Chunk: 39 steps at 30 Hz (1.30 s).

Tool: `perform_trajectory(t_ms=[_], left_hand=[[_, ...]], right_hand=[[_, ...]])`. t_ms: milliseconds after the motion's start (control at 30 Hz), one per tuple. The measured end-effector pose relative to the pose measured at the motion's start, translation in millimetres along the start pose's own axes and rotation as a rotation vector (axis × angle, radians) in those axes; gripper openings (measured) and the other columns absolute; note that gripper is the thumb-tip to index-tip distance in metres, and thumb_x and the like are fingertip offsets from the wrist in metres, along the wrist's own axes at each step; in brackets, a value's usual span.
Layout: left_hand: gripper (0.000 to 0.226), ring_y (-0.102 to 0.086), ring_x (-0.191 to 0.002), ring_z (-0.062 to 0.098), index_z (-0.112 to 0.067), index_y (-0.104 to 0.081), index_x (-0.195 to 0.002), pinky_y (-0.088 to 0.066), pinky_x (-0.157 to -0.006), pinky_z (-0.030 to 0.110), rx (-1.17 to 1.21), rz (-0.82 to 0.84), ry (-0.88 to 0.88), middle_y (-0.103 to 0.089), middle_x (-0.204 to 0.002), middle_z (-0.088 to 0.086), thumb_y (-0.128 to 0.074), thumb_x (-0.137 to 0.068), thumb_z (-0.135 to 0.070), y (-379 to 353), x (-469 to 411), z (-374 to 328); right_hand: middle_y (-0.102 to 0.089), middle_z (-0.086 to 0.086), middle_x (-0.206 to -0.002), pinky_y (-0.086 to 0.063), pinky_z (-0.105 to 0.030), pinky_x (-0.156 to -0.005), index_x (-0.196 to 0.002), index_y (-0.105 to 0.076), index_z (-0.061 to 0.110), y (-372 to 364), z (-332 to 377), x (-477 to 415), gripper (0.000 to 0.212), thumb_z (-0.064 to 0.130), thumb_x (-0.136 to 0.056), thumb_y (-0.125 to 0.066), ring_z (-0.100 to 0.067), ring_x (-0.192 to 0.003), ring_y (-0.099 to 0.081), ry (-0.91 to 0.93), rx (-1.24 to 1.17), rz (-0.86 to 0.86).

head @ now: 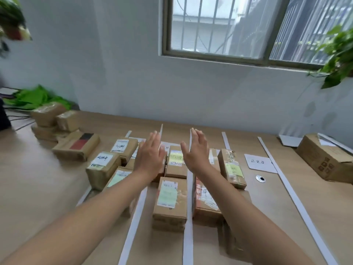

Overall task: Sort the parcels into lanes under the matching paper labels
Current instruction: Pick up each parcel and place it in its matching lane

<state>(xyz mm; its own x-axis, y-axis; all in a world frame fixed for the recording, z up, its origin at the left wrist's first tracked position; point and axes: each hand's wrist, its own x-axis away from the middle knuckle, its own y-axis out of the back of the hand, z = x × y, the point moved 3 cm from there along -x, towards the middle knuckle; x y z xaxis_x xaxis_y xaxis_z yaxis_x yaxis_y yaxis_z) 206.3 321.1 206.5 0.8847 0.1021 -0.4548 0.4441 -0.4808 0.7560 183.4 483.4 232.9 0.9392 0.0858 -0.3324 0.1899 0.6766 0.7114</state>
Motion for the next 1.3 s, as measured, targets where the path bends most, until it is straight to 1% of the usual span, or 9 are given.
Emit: perform_trajectory(t_ms=[67, 133, 333, 400, 567, 900, 967, 1133, 1300], left_hand=[[0.055, -0.004, -0.153, 0.012, -0.014, -0.018, -0.158, 0.000, -0.124, 0.037, -0.092, -0.088, -0.047, -0.012, -0.165, 0.001, -0.028, -0.106, -0.029, 42, -4, 25], [0.056, 0.000, -0.153, 0.009, -0.015, -0.014, -0.158, 0.005, -0.124, 0.039, -0.143, -0.161, -0.048, -0.009, -0.166, -0.001, -0.026, -0.106, -0.031, 80, -2, 55], [0.061, -0.008, -0.152, 0.012, -0.012, -0.019, -0.157, 0.001, -0.124, 0.045, -0.217, -0.303, -0.023, -0.017, -0.165, 0.003, -0.024, -0.101, -0.035, 178, 20, 147], [0.062, -0.012, -0.152, 0.014, -0.011, -0.022, -0.156, -0.003, -0.124, 0.047, -0.234, -0.311, -0.006, -0.020, -0.164, 0.004, -0.023, -0.099, -0.036, 202, 31, 181], [0.064, -0.005, -0.152, 0.011, -0.012, -0.019, -0.157, -0.003, -0.123, 0.046, -0.322, -0.299, 0.076, -0.014, -0.165, 0.001, -0.020, -0.099, -0.039, 253, 56, 265], [0.057, -0.001, -0.152, 0.008, -0.015, -0.013, -0.158, 0.003, -0.122, 0.042, -0.388, -0.259, 0.158, -0.009, -0.166, -0.002, -0.025, -0.105, -0.032, 290, 74, 358], [0.059, -0.001, -0.152, 0.008, -0.015, -0.013, -0.158, 0.005, -0.122, 0.040, -0.418, -0.234, 0.164, -0.010, -0.166, -0.002, -0.019, -0.103, -0.036, 292, 73, 379], [0.064, -0.007, -0.152, 0.010, -0.016, -0.015, -0.158, -0.001, -0.123, 0.044, -0.482, -0.179, 0.203, -0.014, -0.165, -0.002, -0.013, -0.098, -0.040, 303, 49, 442], [0.062, -0.002, -0.152, 0.007, -0.019, -0.011, -0.158, 0.001, -0.123, 0.044, -0.501, -0.097, 0.226, -0.011, -0.166, -0.005, -0.015, -0.100, -0.038, 300, 8, 500]], right_hand=[[-0.011, 0.000, -0.164, -0.002, -0.038, -0.124, -0.159, -0.010, 0.017, -12, 52, -5, 0.064, 0.035, -0.104, -0.039, -0.017, -0.152, -0.002, 0.087, 0.053, -0.039], [-0.009, 0.000, -0.165, -0.001, -0.041, -0.125, -0.159, -0.007, 0.017, -26, 102, -5, 0.066, 0.033, -0.103, -0.038, -0.016, -0.153, 0.000, 0.154, 0.072, -0.078], [-0.004, 0.002, -0.165, 0.001, -0.045, -0.124, -0.159, -0.001, 0.019, -93, 213, 15, 0.070, 0.031, -0.101, -0.040, -0.013, -0.153, 0.005, 0.251, 0.043, -0.075], [-0.003, 0.002, -0.166, 0.001, -0.046, -0.124, -0.159, 0.000, 0.018, -120, 240, 23, 0.071, 0.031, -0.102, -0.039, -0.014, -0.153, 0.006, 0.265, 0.044, -0.046], [-0.004, 0.002, -0.166, 0.005, -0.042, -0.125, -0.159, -0.002, 0.018, -178, 300, 42, 0.067, 0.027, -0.102, -0.036, -0.013, -0.153, 0.007, 0.306, -0.024, -0.006], [-0.004, 0.004, -0.165, 0.009, -0.042, -0.124, -0.159, -0.003, 0.020, -278, 338, 27, 0.067, 0.029, -0.102, -0.037, -0.010, -0.153, 0.009, 0.313, -0.015, 0.105], [-0.003, 0.003, -0.165, 0.010, -0.042, -0.124, -0.159, -0.003, 0.020, -304, 340, 19, 0.067, 0.029, -0.102, -0.037, -0.011, -0.153, 0.009, 0.294, -0.009, 0.137], [-0.007, 0.003, -0.165, 0.005, -0.042, -0.124, -0.159, -0.006, 0.020, -371, 350, -15, 0.068, 0.033, -0.101, -0.040, -0.012, -0.153, 0.005, 0.223, -0.025, 0.196], [-0.012, 0.002, -0.164, 0.002, -0.042, -0.124, -0.158, -0.010, 0.020, -430, 352, -52, 0.065, 0.034, -0.101, -0.039, -0.015, -0.153, 0.000, 0.139, -0.080, 0.242]])
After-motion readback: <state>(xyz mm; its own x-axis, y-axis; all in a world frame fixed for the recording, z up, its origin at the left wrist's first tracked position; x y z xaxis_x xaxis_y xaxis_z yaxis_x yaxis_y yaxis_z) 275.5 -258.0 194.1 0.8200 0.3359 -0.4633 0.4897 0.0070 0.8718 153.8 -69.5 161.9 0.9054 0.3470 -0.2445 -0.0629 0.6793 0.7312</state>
